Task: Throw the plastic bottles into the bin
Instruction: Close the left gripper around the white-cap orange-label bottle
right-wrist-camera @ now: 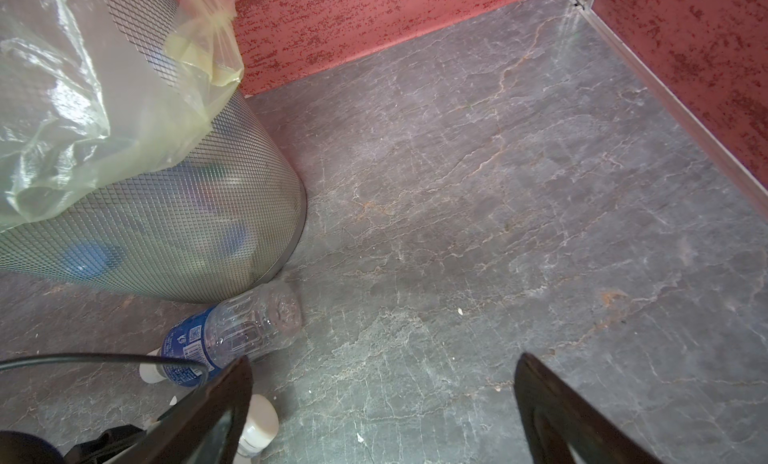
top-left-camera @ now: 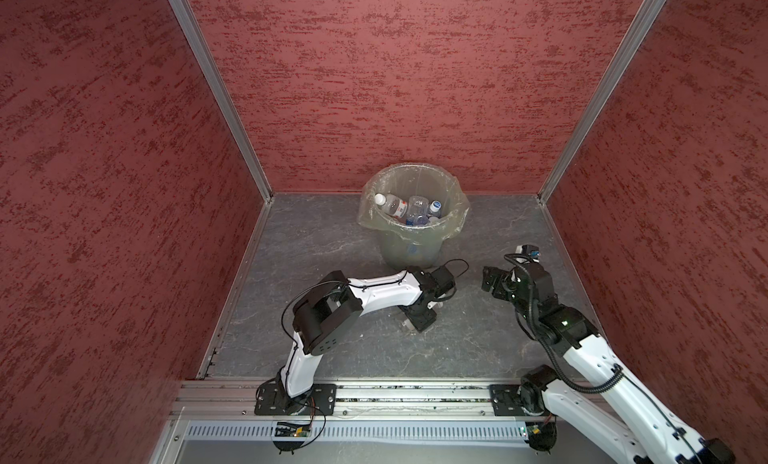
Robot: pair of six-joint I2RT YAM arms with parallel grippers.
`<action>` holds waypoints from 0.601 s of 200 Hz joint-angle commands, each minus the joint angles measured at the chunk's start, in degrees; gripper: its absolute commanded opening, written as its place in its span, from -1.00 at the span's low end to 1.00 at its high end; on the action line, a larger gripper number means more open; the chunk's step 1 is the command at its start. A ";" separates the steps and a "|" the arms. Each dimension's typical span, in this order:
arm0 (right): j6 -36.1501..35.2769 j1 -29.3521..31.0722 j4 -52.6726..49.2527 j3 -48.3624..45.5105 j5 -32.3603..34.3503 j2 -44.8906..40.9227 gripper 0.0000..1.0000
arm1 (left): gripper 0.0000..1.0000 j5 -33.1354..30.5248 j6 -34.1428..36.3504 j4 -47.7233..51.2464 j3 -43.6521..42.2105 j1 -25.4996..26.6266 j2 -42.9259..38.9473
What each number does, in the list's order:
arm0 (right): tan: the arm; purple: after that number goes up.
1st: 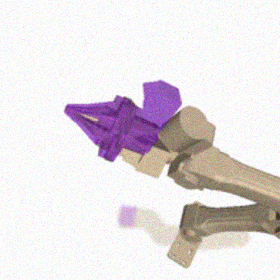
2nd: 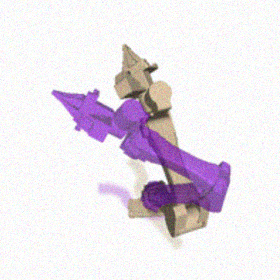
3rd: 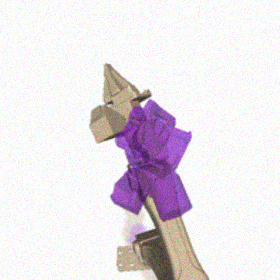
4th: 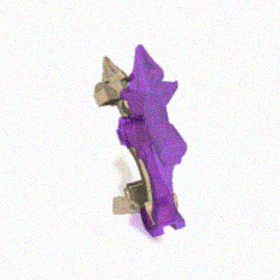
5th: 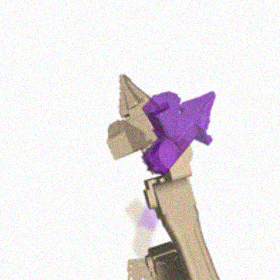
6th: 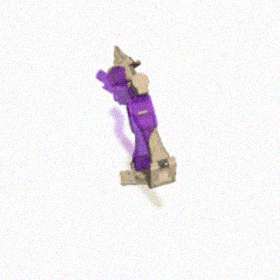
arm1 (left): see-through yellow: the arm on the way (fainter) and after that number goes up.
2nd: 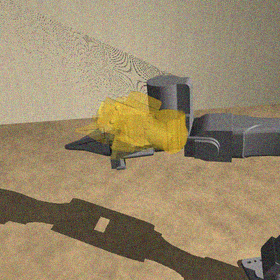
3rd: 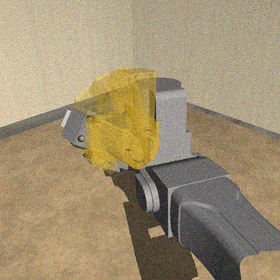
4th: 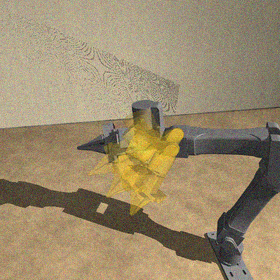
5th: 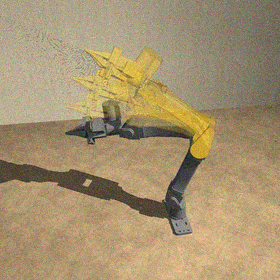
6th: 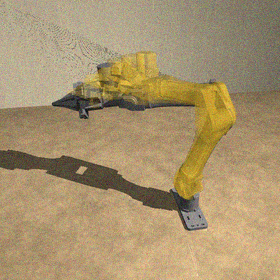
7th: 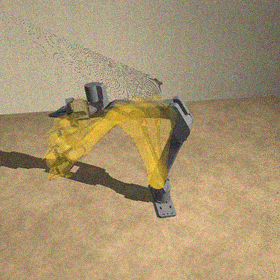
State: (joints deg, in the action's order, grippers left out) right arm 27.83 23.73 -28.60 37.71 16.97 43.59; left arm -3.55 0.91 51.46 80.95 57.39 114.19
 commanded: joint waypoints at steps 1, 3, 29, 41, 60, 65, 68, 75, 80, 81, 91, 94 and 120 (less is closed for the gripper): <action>0.20 -0.44 0.87 -0.56 -0.18 -0.45 0.97 | 0.39 1.22 0.04 0.36 0.35 -0.49 0.13; 0.20 -0.43 0.90 -0.54 -0.18 -0.46 0.97 | 0.39 1.28 0.05 0.39 0.42 -0.45 0.24; 0.20 -0.50 0.92 -0.56 -0.27 -0.36 0.97 | 0.39 1.69 -0.17 0.05 0.40 -0.53 1.07; 0.21 -0.56 0.91 -0.58 -0.27 -0.40 0.97 | 0.39 2.46 -0.31 -0.20 0.44 -0.61 1.40; 0.13 -0.52 0.92 -0.54 -0.27 -0.37 0.97 | 0.33 2.94 -0.38 -0.41 0.64 -0.75 1.74; 0.16 -0.53 0.91 -0.51 -0.27 -0.36 0.97 | 0.28 2.97 -0.46 -0.48 0.70 -0.71 1.78; 0.19 -0.53 0.96 -0.56 -0.27 -0.42 0.97 | 0.24 2.95 -0.54 -0.59 0.58 -0.72 1.70; 0.18 -0.53 0.91 -0.50 -0.27 -0.44 0.97 | 0.17 2.96 -0.62 -0.93 0.37 -0.74 1.44; 0.20 -0.53 0.84 -0.47 -0.27 -0.44 0.97 | 0.12 3.14 -0.60 -1.10 0.22 -0.71 1.24; 0.20 -0.52 0.88 -0.46 -0.27 -0.48 0.97 | 0.11 3.22 -0.58 -1.10 0.24 -0.75 1.22; 0.21 -0.52 0.74 -0.45 -0.27 -0.53 0.97 | 0.07 3.36 -0.65 -1.15 0.01 -0.80 0.98; 0.20 -0.54 0.78 -0.50 -0.27 -0.57 0.97 | 0.06 3.25 -0.64 -1.12 0.00 -0.79 0.88; 0.18 -0.55 0.74 -0.36 -0.27 -0.49 0.97 | -0.02 1.87 -0.90 -1.19 -0.14 -0.95 0.13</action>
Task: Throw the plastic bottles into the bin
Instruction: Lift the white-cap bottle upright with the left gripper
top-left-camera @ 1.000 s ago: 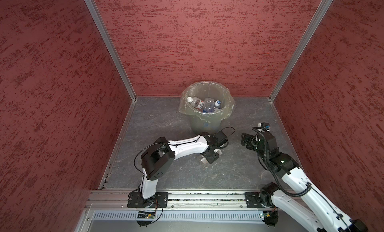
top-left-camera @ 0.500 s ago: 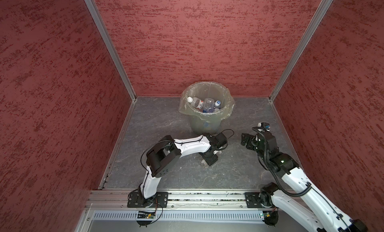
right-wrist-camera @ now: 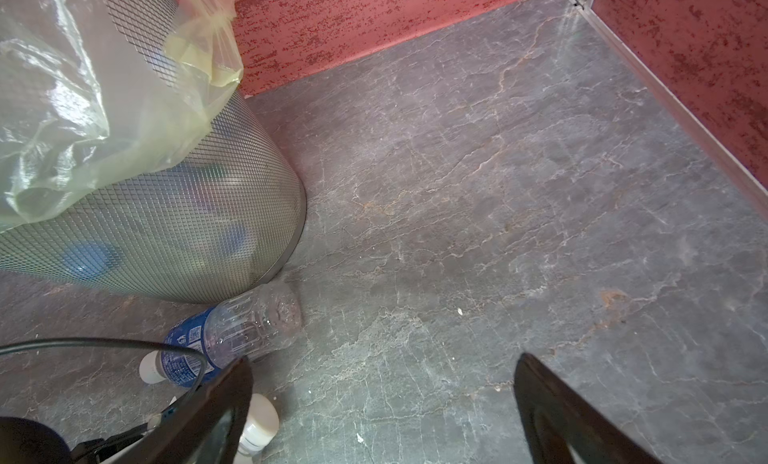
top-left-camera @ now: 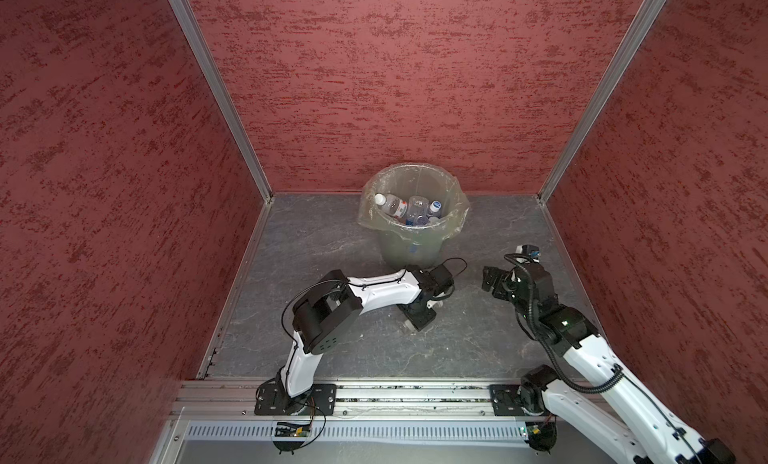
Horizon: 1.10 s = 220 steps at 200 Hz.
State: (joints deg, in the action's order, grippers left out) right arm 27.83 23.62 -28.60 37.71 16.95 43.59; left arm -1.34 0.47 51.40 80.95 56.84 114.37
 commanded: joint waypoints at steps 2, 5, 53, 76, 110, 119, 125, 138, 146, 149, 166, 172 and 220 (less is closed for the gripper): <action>0.15 -0.42 0.74 -0.36 -0.29 -0.48 0.97 | -0.02 -0.42 -0.51 -1.12 -0.15 -0.48 -0.14; 0.13 -0.44 0.76 -0.37 -0.33 -0.44 0.97 | -0.02 -0.43 -0.52 -1.19 -0.24 -0.46 -0.31; 0.08 -0.56 0.83 -0.10 -0.59 -0.29 0.97 | -0.06 -3.07 -1.82 -2.91 -1.89 -0.65 -6.26; -0.06 -0.51 0.91 0.02 -0.73 -0.11 0.97 | -0.13 -4.43 -2.32 -4.55 -3.32 -0.68 -10.06; -0.07 -0.54 1.00 0.17 -0.82 0.13 0.97 | -0.19 -5.75 -3.30 -7.45 -6.13 -0.55 -14.68; -0.06 -0.50 0.93 0.14 -0.94 0.17 0.97 | -0.19 -6.14 -3.44 -8.39 -7.05 -0.41 -16.03; -0.06 -0.58 0.92 0.16 -0.95 0.05 0.97 | -0.19 -6.28 -3.60 -9.10 -7.67 -0.33 -17.03; -0.12 -0.54 0.83 0.25 -0.95 0.09 0.97 | -0.19 -6.71 -3.90 -10.37 -9.15 -0.24 -19.16; -0.07 -0.59 0.84 0.25 -0.95 0.00 0.97 | -0.19 -7.60 -4.37 -10.97 -9.88 -0.18 -20.50; -0.06 -0.64 0.83 0.23 -0.95 0.00 0.97 | -0.19 -7.80 -4.42 -11.15 -10.29 -0.15 -21.02; -0.06 -0.59 0.87 0.17 -0.95 -0.08 0.97 | -0.19 -9.12 -4.86 -12.99 -12.21 -0.02 -24.27; 0.01 -0.63 0.91 0.09 -0.95 -0.09 0.97 | -0.19 -9.47 -4.87 -13.89 -13.24 0.05 -25.65; 0.11 -0.60 0.82 -0.08 -0.89 -0.31 0.97 | -0.19 -12.04 -5.43 -21.44 -20.50 0.89 -37.88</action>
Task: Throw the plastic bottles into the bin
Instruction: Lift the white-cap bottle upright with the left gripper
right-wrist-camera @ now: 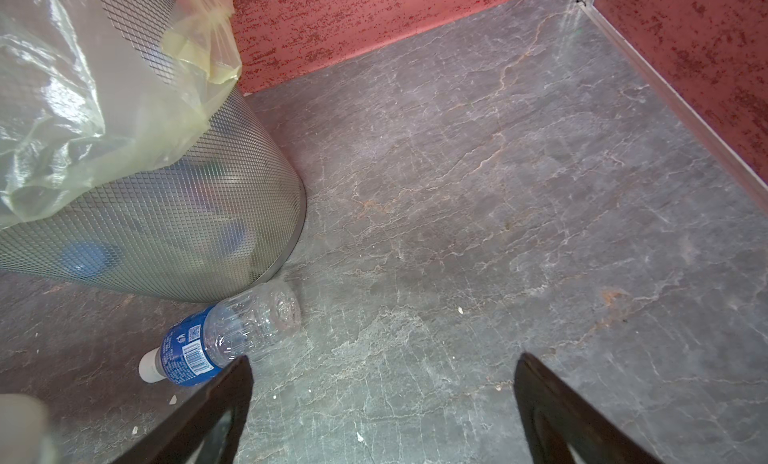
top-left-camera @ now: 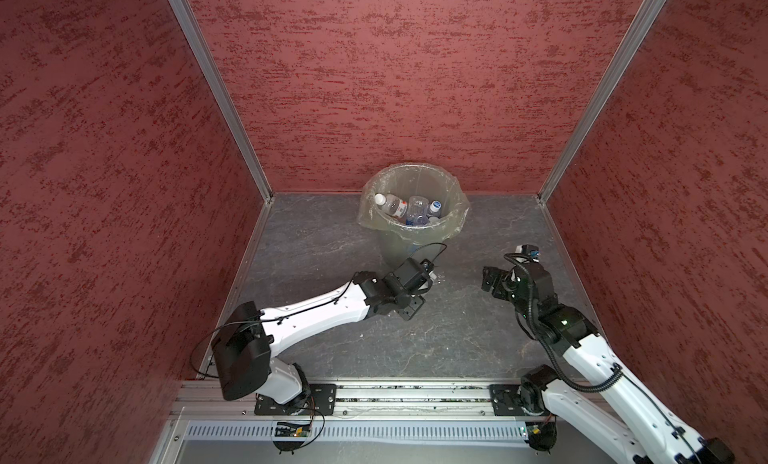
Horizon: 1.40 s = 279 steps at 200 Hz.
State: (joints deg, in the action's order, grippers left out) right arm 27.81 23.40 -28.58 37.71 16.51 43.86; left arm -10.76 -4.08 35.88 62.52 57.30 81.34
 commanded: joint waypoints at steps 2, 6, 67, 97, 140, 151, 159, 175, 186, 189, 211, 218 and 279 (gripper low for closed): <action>0.16 -0.37 0.74 -0.09 -0.41 -0.59 0.97 | -0.18 -2.78 -0.88 -6.17 -2.39 0.55 -5.26; 0.14 -0.43 0.72 -0.10 -0.43 -0.61 0.97 | -0.18 -2.89 -0.77 -6.59 -2.78 0.62 -6.16; 0.22 -0.46 0.73 -0.27 -0.42 -0.97 0.97 | -0.19 -6.93 -0.15 -11.42 -8.08 2.55 -19.43; 0.22 -0.52 0.63 -0.27 -0.42 -0.97 0.97 | -0.20 -10.14 0.52 -12.67 -9.34 3.70 -25.70; 0.33 -0.44 0.67 -0.27 -0.45 -1.05 0.97 | -0.20 -15.76 -0.09 -11.95 -7.69 3.74 -31.09; 0.26 -0.46 0.55 -0.23 -0.52 -1.14 0.97 | -0.19 -17.27 -0.50 -12.38 -7.97 3.77 -32.82; 0.31 -0.46 0.55 -0.28 -0.52 -1.31 0.97 | -0.19 -18.03 -0.91 -12.75 -8.33 3.73 -34.17; 0.42 -0.50 0.63 -0.45 -0.68 -1.36 0.97 | -0.19 -18.36 -1.08 -14.99 -9.95 4.12 -37.70; 0.40 -0.48 0.78 -0.55 -0.71 -1.23 0.97 | -0.19 -18.89 -1.49 -16.34 -11.10 4.49 -40.14; 0.44 -0.48 0.82 -0.54 -0.69 -1.19 0.97 | -0.19 -19.17 -1.71 -16.51 -11.31 4.60 -40.72; 0.27 -0.47 1.02 -0.54 -0.69 -0.67 0.98 | -0.19 -21.73 -2.08 -17.70 -12.81 5.71 -44.38; 0.22 -0.48 1.10 -0.46 -0.76 -0.53 0.97 | -0.19 -22.49 -2.08 -17.98 -13.18 5.97 -45.29; 0.07 -0.46 1.18 -0.21 -0.96 0.09 0.97 | -0.18 -22.65 1.94 -23.48 -11.86 6.09 -43.92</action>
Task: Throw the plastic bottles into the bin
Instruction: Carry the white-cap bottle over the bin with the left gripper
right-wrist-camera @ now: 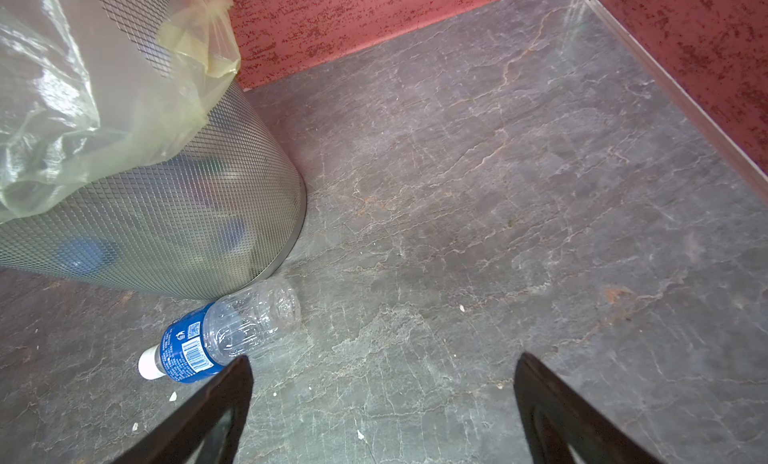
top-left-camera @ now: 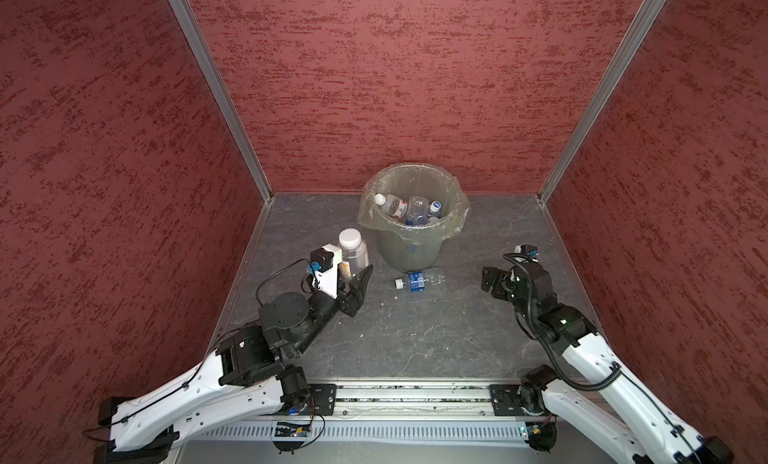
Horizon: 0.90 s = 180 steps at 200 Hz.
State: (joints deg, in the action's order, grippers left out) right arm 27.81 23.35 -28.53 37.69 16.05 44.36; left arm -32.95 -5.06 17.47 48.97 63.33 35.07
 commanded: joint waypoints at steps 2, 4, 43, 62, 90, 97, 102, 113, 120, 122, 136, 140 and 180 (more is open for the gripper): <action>0.12 -0.41 1.12 -0.21 -0.45 -0.41 0.97 | -0.18 -0.39 3.19 -5.39 1.86 0.11 2.78; 0.13 -0.44 1.11 -0.22 -0.44 -0.48 0.97 | -0.18 -0.37 3.54 -5.73 2.19 0.06 3.20; 0.14 -0.44 0.88 -0.34 -0.81 -1.03 0.97 | -0.18 13.60 2.55 -7.49 13.32 -11.55 18.45; 0.12 -0.40 0.86 -0.34 -0.94 -1.12 0.97 | -0.16 25.27 -1.09 -9.54 21.57 -20.95 29.34; 0.18 -0.41 0.42 0.16 -0.68 -1.54 0.97 | 0.28 37.29 -4.26 -3.25 42.34 -29.39 49.64; 0.16 -0.41 0.03 0.34 -0.58 -1.71 0.97 | 0.56 38.16 -4.97 0.29 47.61 -30.33 54.16; 0.22 -0.38 -0.11 0.36 -0.57 -1.96 0.97 | 0.86 38.45 -5.13 2.49 50.91 -30.81 56.98; 0.34 -0.38 -0.45 0.28 -0.49 -2.71 0.97 | 0.99 37.57 -5.25 6.58 55.55 -31.33 61.18; 0.40 -0.47 -0.47 0.06 -0.55 -3.18 0.97 | 0.99 37.04 -5.14 7.15 56.30 -31.63 62.10; 0.47 -0.43 -0.47 0.03 -0.55 -3.33 0.97 | 0.99 37.00 -5.14 7.05 56.21 -31.65 62.15; 0.58 -0.42 -0.38 -0.34 -0.76 -3.77 0.97 | 0.99 36.61 -5.29 2.87 52.27 -31.87 59.96; 0.64 -0.41 -0.38 -0.34 -0.75 -3.75 0.97 | 0.99 36.31 -5.31 1.72 50.99 -31.93 59.04; 0.16 -0.42 0.82 -0.34 -1.41 -1.73 0.97 | 0.99 35.34 -4.56 -2.90 44.03 -31.03 51.91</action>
State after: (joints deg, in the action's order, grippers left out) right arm 27.83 23.33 -28.73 37.69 15.53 41.50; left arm 1.69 -9.80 18.79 94.08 31.66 92.38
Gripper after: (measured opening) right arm 0.987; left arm 0.993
